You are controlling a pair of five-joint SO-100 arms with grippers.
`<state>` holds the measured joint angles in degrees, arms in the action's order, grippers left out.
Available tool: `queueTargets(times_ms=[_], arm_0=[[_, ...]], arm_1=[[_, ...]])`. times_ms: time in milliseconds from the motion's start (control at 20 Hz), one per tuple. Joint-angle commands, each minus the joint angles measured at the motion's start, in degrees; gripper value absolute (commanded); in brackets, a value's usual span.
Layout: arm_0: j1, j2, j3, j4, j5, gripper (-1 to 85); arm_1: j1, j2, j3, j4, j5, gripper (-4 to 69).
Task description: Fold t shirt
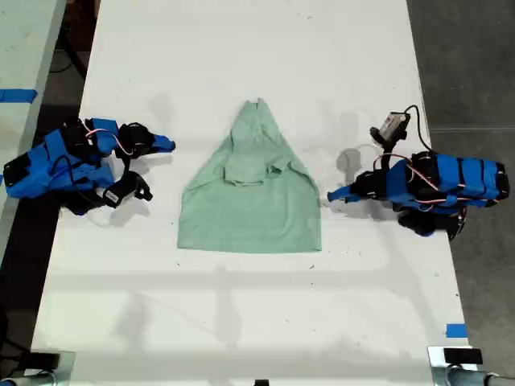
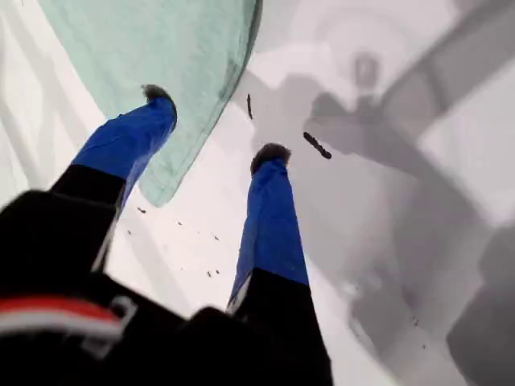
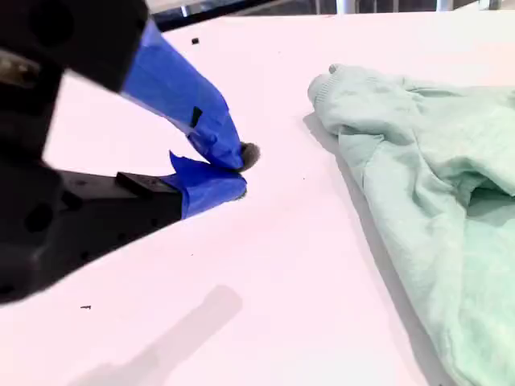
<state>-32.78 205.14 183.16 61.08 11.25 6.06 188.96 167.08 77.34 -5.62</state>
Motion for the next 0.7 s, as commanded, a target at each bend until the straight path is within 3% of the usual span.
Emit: queueTargets(times_ms=[0, 150, 350, 450, 650], arm_0=[[-0.5, 0.4, 0.8, 0.0, -0.2, -0.2], [-0.4, 0.4, 0.8, 0.0, -0.2, -0.2], [-0.4, 0.4, 0.8, 0.0, 0.0, -0.2], [-0.4, 0.4, 0.8, 0.0, 0.0, -0.2], [-0.4, 0.4, 0.8, 0.0, 0.1, -0.2]], arm_1=[[-2.6, -22.7, -13.8, -7.1, -0.2, 25.8], [-6.4, -45.4, -23.8, -13.4, 4.7, 30.4], [-9.9, -52.8, -19.3, -25.4, 12.9, 26.6], [-10.3, -56.3, -16.1, -32.9, 13.4, 25.3], [-10.5, -69.2, -19.6, -40.7, 13.0, 23.7]])
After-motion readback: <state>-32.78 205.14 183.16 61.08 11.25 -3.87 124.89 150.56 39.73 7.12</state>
